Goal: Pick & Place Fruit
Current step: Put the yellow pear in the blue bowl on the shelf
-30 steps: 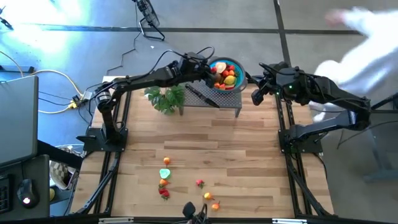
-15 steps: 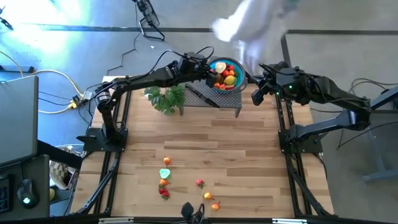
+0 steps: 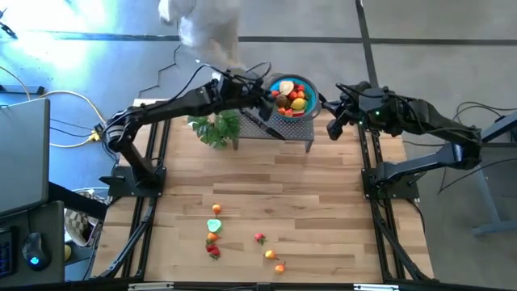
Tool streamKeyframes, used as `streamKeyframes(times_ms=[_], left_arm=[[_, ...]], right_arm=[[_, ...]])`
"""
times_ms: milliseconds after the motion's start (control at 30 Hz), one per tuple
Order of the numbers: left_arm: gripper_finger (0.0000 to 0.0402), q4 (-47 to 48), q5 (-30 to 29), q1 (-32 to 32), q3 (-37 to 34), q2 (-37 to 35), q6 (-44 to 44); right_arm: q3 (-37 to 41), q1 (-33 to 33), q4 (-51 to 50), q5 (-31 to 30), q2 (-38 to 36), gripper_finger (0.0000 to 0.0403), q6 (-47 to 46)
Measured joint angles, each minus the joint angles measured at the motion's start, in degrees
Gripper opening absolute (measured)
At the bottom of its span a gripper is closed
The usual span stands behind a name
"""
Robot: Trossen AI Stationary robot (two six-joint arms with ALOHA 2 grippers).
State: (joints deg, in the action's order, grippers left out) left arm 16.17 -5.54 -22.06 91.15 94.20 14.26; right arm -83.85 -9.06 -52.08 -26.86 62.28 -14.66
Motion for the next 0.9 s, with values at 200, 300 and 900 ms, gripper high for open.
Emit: streamKeyframes(times_ms=[200,300,900], left_arm=[[0.0089,6.65,0.02,5.79,0.00,-2.97,0.25],[0.0069,10.15,0.02,8.63,0.00,-3.79,1.80],[0.0002,40.45,-15.93,32.78,0.00,-4.10,43.77]], right_arm=[[0.01,0.00,0.36,0.44,0.00,0.0003,1.63],[0.01,0.00,1.10,0.46,0.00,0.0003,2.89],[0.04,0.02,3.63,2.00,1.10,0.0004,4.62]])
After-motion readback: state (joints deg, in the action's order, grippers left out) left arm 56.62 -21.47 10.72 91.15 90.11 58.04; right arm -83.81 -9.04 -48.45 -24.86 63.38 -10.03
